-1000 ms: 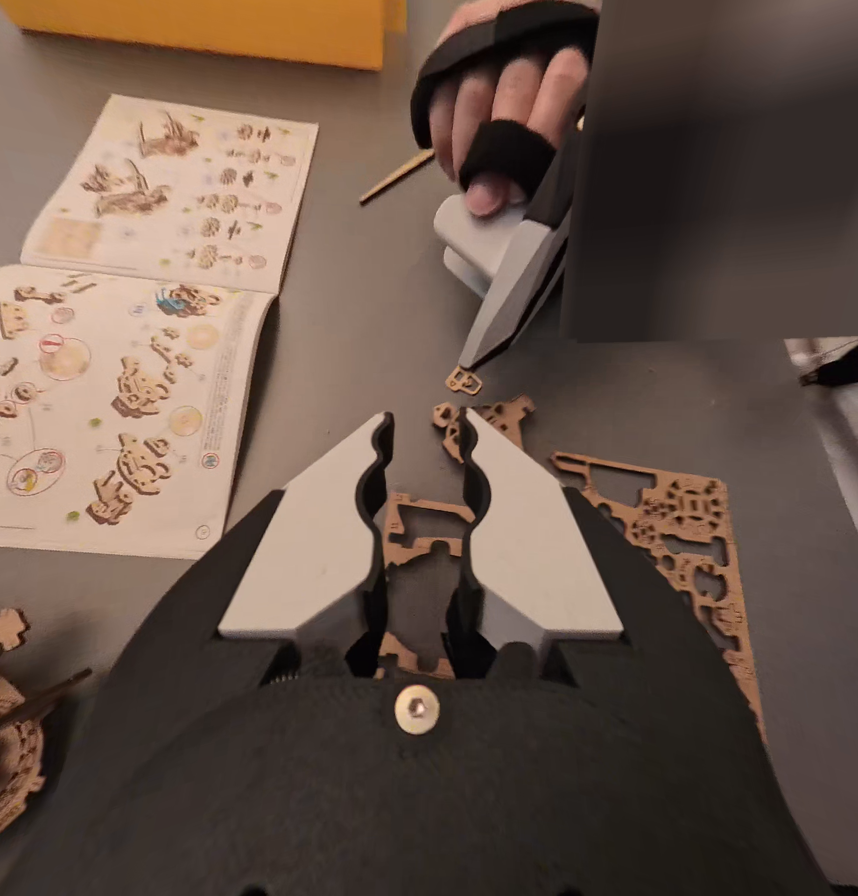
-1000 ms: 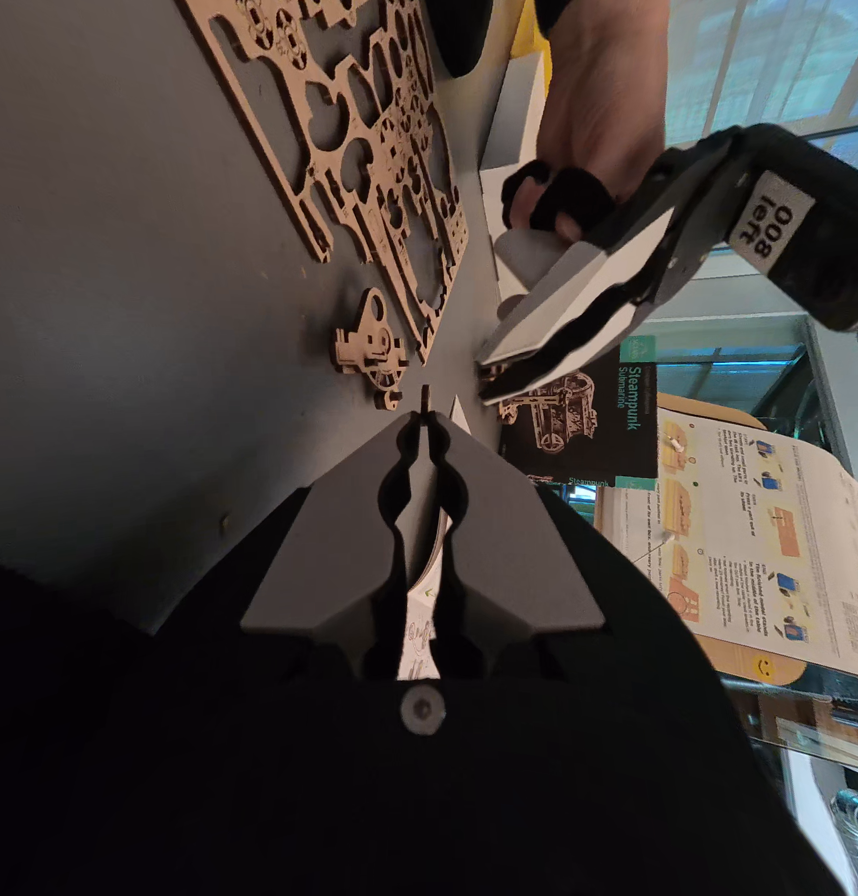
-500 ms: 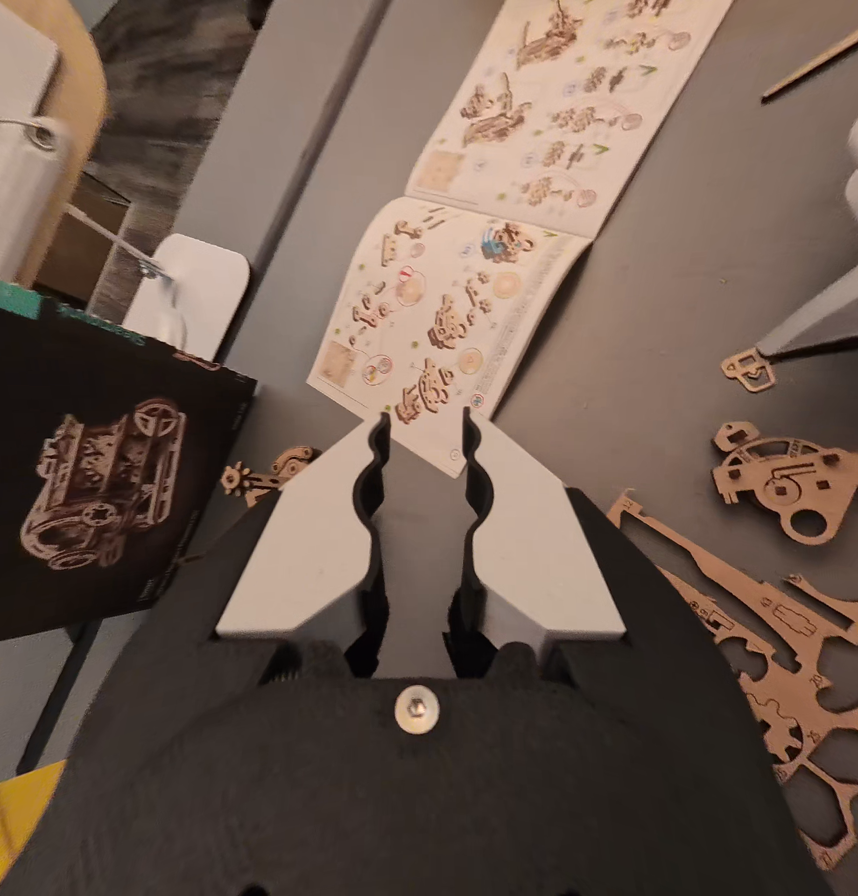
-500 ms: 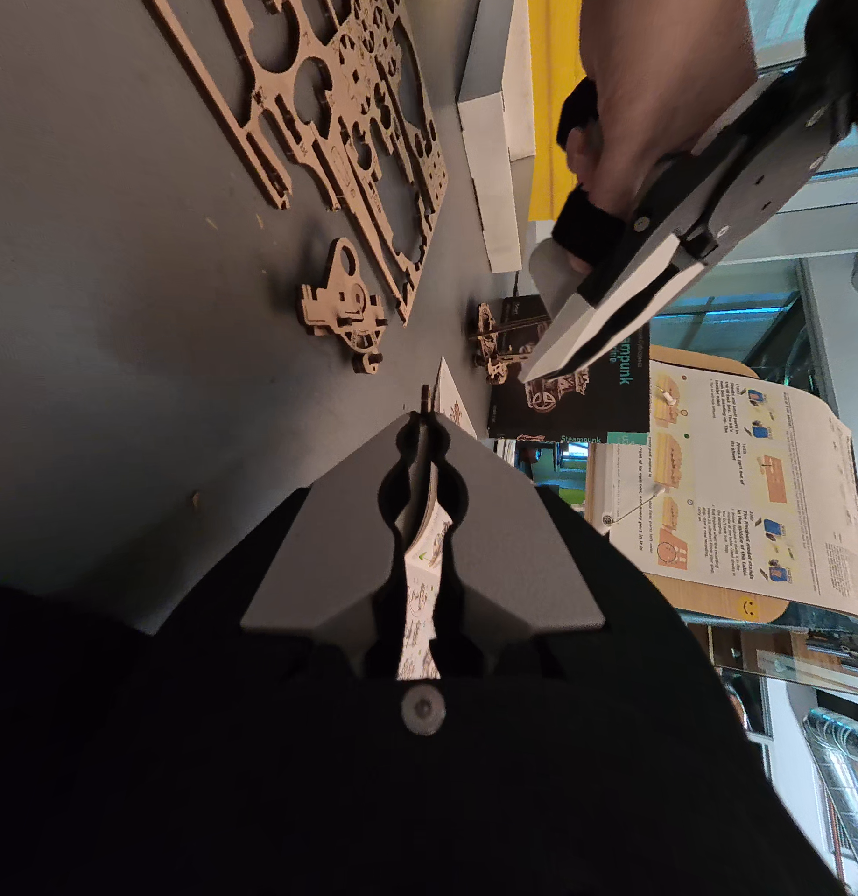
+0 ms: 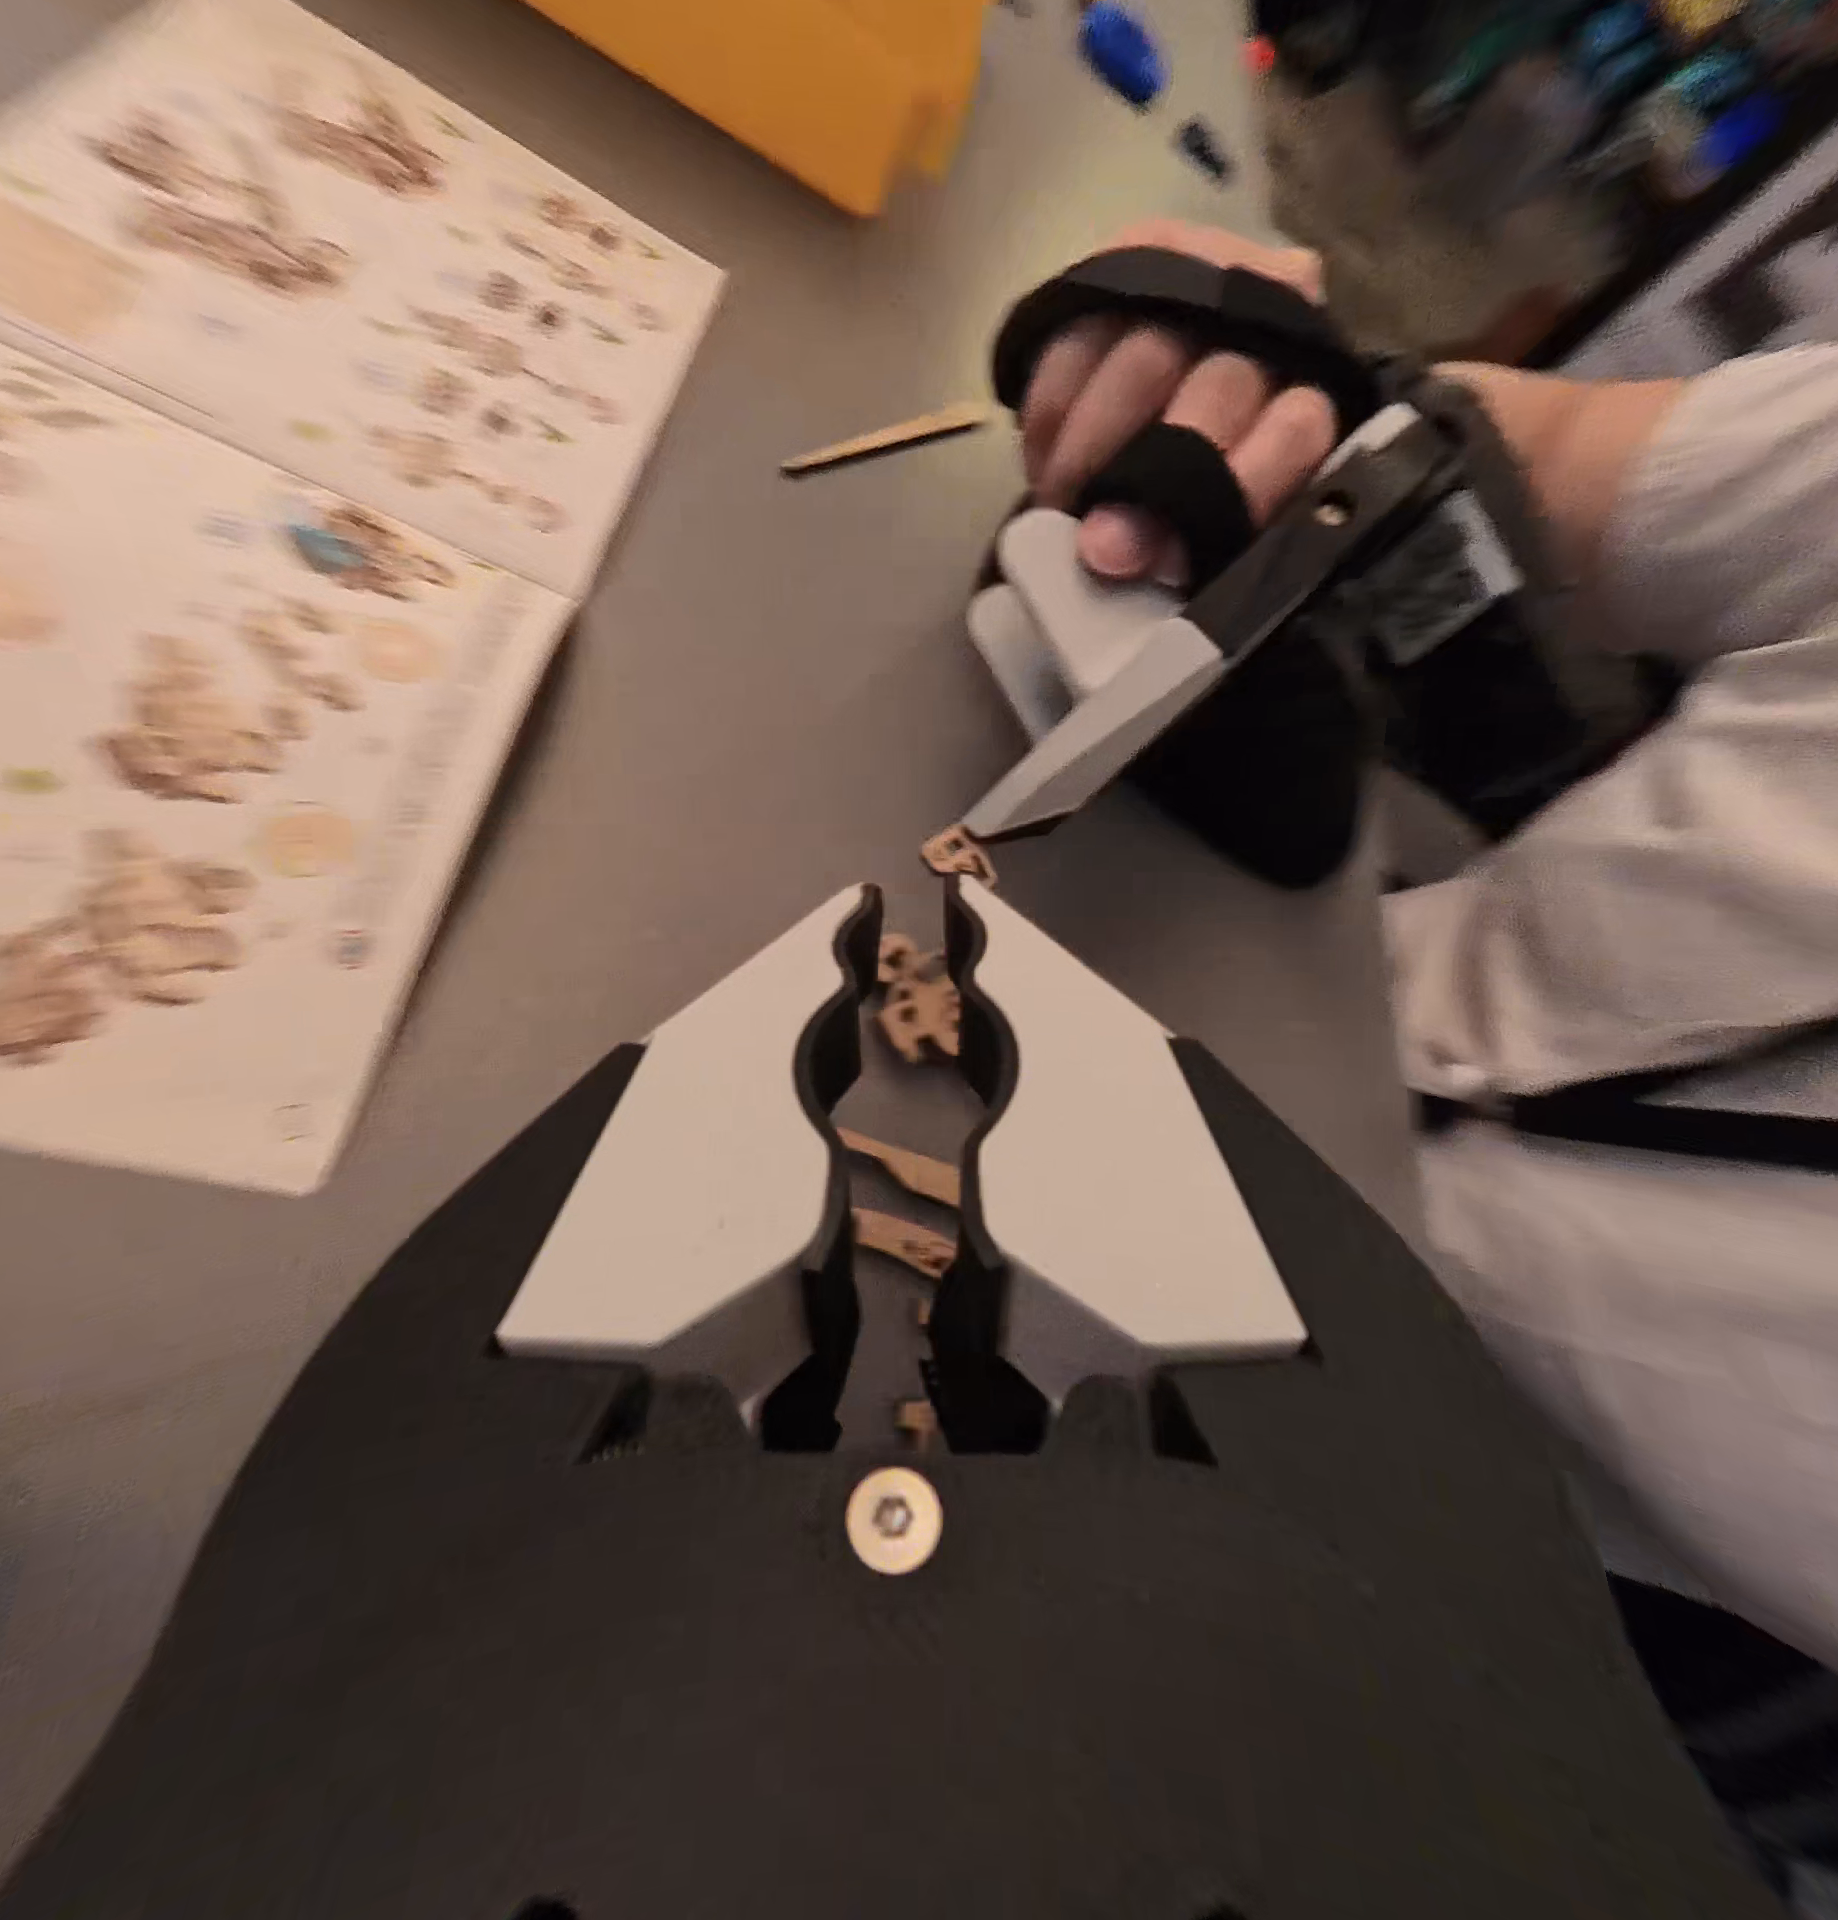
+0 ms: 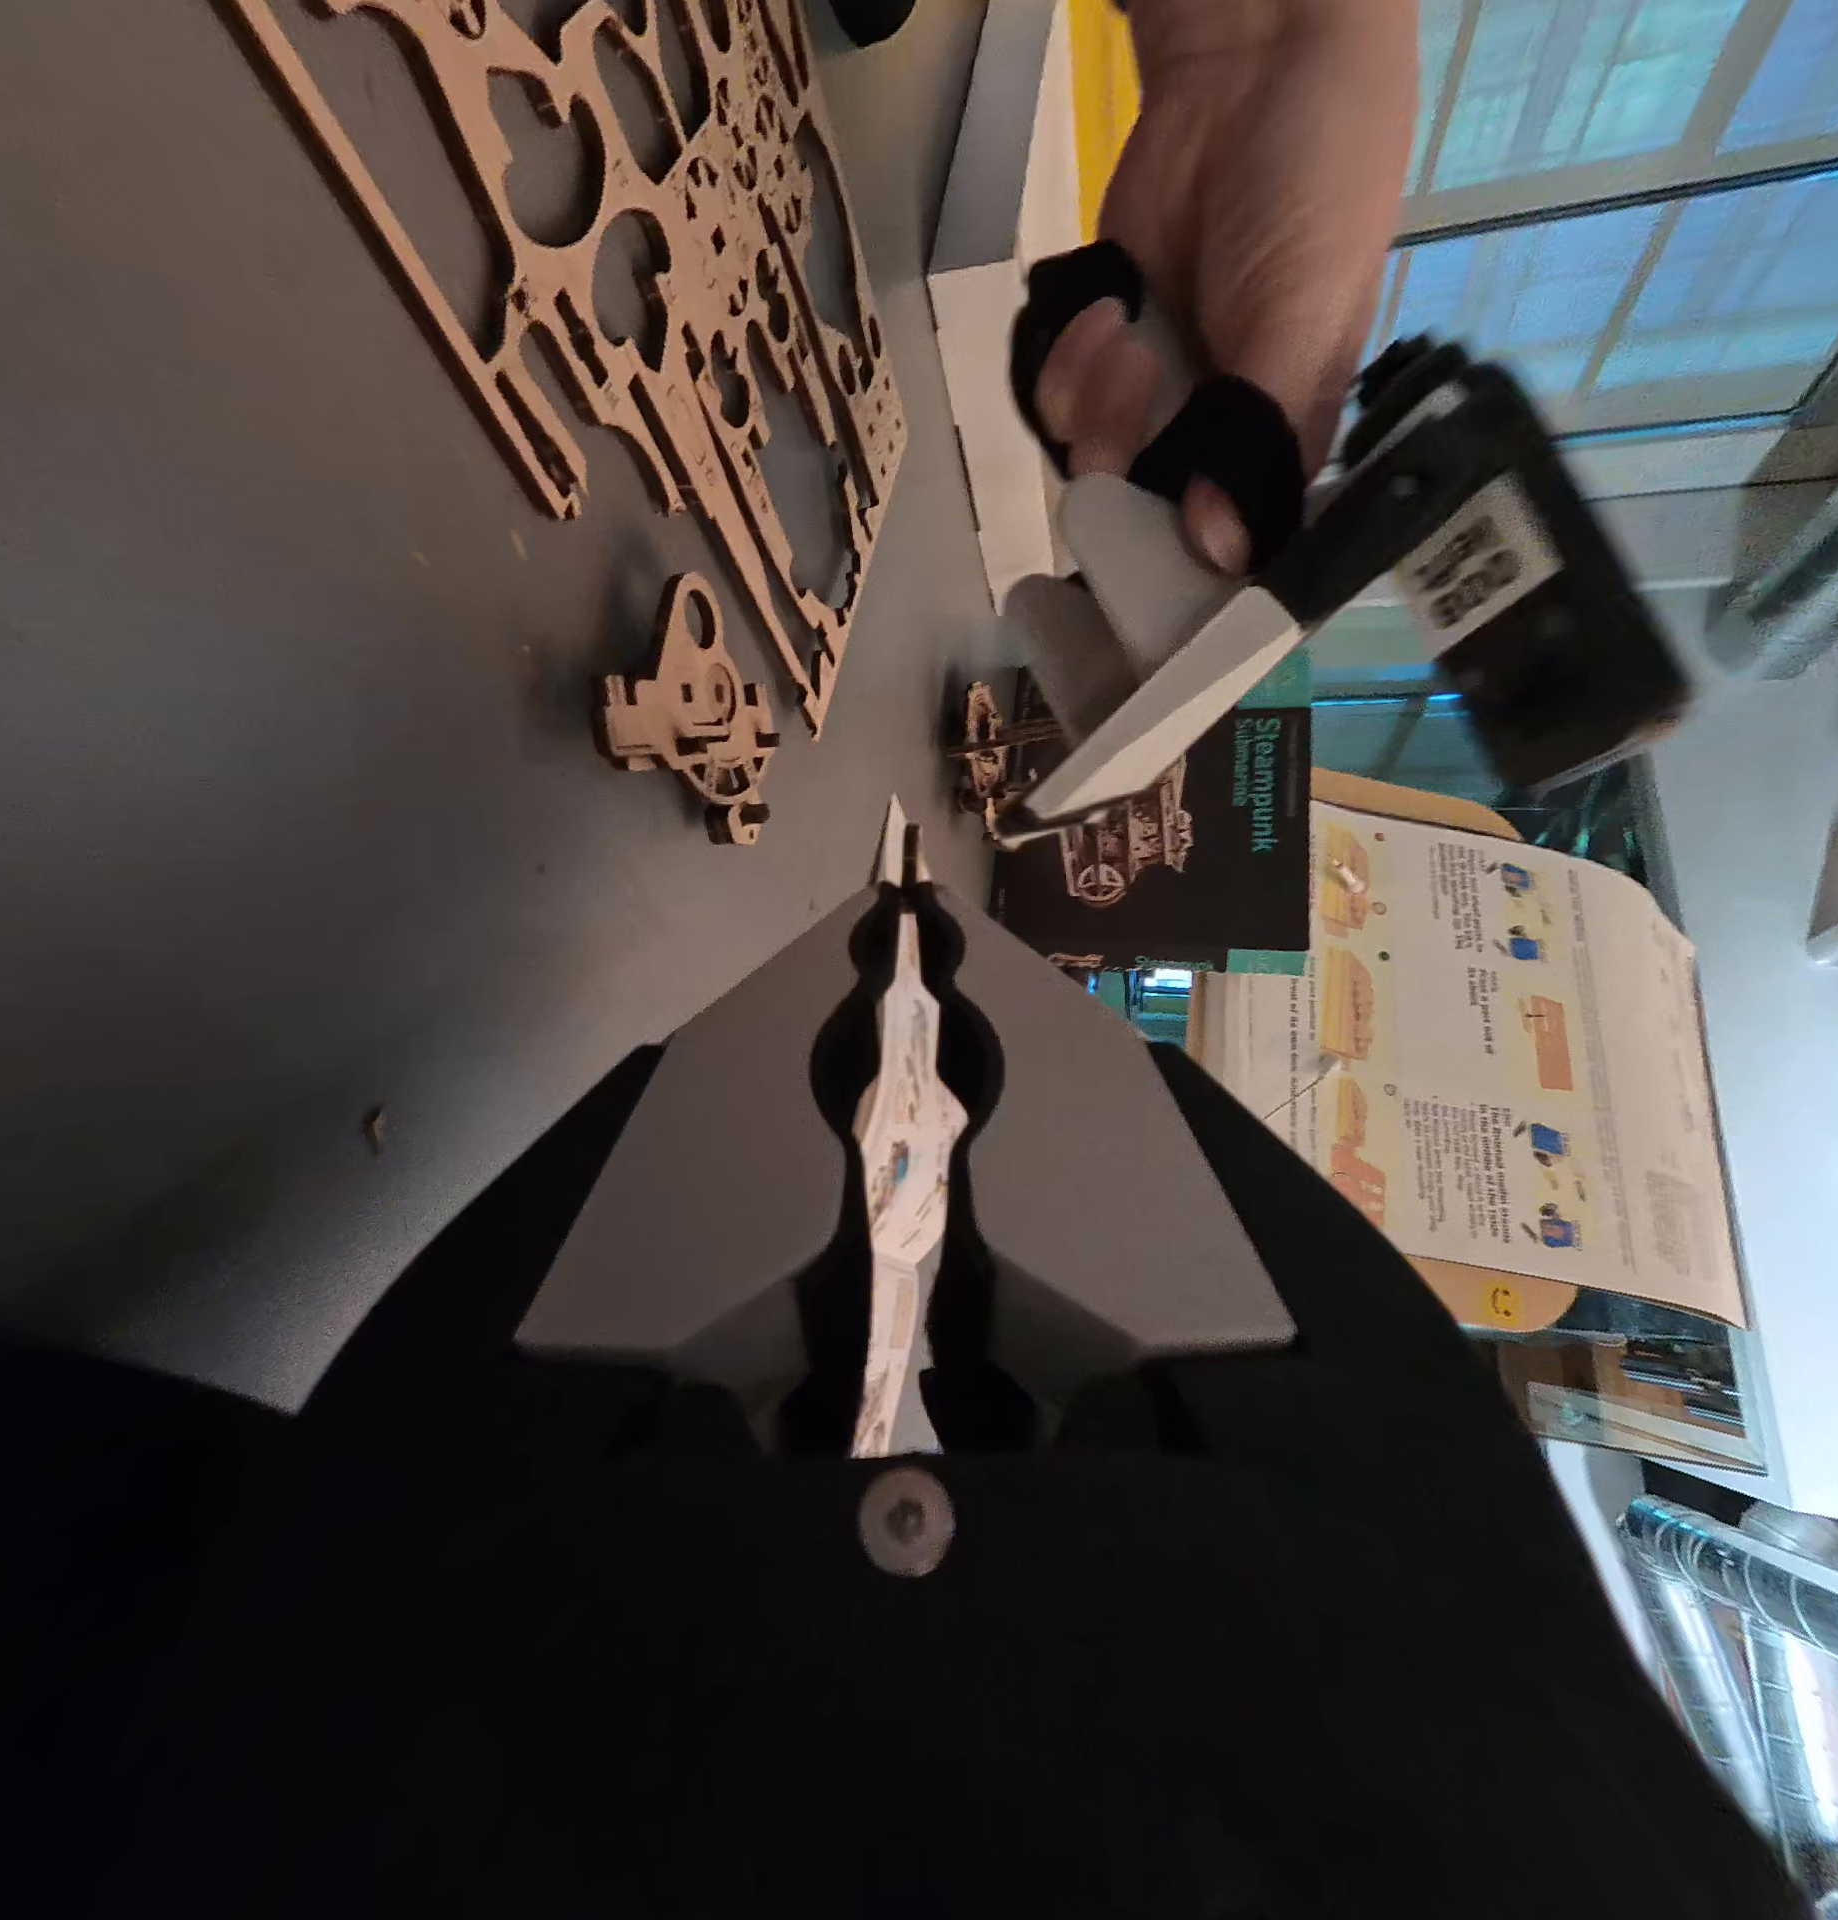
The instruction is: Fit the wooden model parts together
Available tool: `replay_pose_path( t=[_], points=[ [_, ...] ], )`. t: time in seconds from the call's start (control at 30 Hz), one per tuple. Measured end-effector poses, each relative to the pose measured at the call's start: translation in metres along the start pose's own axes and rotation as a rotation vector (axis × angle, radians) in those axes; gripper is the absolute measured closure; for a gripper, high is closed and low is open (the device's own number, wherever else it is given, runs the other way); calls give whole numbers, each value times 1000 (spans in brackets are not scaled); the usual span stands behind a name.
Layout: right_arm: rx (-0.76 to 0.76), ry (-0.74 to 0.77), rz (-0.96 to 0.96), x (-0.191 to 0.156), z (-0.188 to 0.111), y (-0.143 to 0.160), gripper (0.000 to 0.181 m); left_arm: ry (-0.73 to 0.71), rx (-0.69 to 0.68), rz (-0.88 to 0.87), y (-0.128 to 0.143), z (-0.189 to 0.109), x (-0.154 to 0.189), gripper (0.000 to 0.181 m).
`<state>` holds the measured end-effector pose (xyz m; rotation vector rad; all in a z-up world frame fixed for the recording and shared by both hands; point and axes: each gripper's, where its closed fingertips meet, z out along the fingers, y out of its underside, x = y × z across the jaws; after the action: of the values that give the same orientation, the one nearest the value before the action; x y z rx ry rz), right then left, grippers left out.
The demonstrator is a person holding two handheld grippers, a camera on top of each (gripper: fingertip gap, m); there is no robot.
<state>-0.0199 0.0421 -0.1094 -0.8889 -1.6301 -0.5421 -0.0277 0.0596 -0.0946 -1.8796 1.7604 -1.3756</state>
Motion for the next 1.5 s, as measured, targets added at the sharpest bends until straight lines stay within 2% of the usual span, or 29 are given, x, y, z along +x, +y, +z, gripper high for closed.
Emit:
replay_pose_path(
  t=[0.03,0.13,0.27,0.4,0.5,0.67,0.8,0.9,1.0,1.07,1.13,1.2,1.3,1.4,1.5],
  points=[
    [9,14,-2,3,-1,-1,180,78,-12,-44,3,2,6,171],
    [24,44,-24,9,-2,-3,180,192,4,-146,1,9,12,173],
    [48,64,-46,11,-2,-3,180,144,-12,-194,4,15,-6,170],
    [53,92,-70,12,-3,-3,181,338,49,-330,-5,12,10,171],
    [56,115,-87,16,-4,-4,181,401,71,-389,-9,13,13,171],
    [53,141,-120,18,-4,-4,181,436,57,-408,-7,16,19,174],
    [39,111,-95,14,1,0,179,395,78,-411,-6,18,12,180],
    [37,19,109,10,5,8,179,322,103,-425,-5,19,1,180],
    [14,-159,537,14,7,9,178,220,133,-435,-3,18,-10,180],
    [-42,-254,843,22,9,10,156,179,170,-447,-6,16,-13,180],
    [-126,-292,1021,25,12,15,150,148,197,-458,-8,13,-15,180],
    [-213,-289,1029,23,14,21,151,118,199,-458,-8,12,-16,180],
    [-333,-257,941,17,18,26,152,88,196,-456,-7,14,-18,180],
    [-351,-273,975,12,26,17,156,68,194,-464,-5,16,-22,180],
    [-387,-253,1020,11,28,24,158,63,200,-474,-4,16,-24,180]
  ],
)
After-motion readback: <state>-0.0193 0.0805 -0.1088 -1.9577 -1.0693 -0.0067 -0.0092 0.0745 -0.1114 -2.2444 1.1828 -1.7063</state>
